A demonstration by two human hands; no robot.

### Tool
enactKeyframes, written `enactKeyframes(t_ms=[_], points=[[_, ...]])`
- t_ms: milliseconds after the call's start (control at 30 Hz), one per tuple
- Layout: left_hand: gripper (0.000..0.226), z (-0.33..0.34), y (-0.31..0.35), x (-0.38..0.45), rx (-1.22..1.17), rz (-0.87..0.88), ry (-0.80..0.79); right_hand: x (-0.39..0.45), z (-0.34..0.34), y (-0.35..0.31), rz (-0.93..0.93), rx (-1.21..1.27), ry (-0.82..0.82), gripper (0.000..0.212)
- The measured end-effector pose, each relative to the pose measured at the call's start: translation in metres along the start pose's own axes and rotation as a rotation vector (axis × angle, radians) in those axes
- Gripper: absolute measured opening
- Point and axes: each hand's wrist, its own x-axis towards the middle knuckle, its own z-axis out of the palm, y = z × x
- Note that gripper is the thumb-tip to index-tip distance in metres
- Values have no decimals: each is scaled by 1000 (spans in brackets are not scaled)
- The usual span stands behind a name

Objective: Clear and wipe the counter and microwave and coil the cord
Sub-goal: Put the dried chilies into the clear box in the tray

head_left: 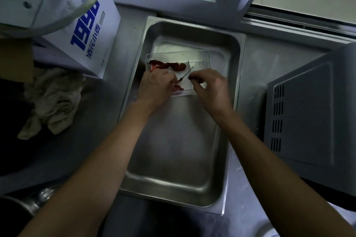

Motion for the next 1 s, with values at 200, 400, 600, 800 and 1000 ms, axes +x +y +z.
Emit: enactKeyframes(t_ms=[200, 400, 600, 800, 1000], points=[[12, -6, -14, -10, 29, -11, 107, 10, 10, -8, 10, -8, -60, 16], [8, -15, -21, -26, 52, -56, 182, 33, 33, -17, 41, -55, -197, 18], [10, -8, -27, -31, 35, -89, 155, 41, 49, -27, 41, -90, -339, 14], [16, -3, -23, -43, 17, -100, 145, 30, 41, -26, 39, -120, -262, 22], [21, -22, 5, -70, -5, -89, 69, -5, -8, -38, 11, -132, -181, 21]])
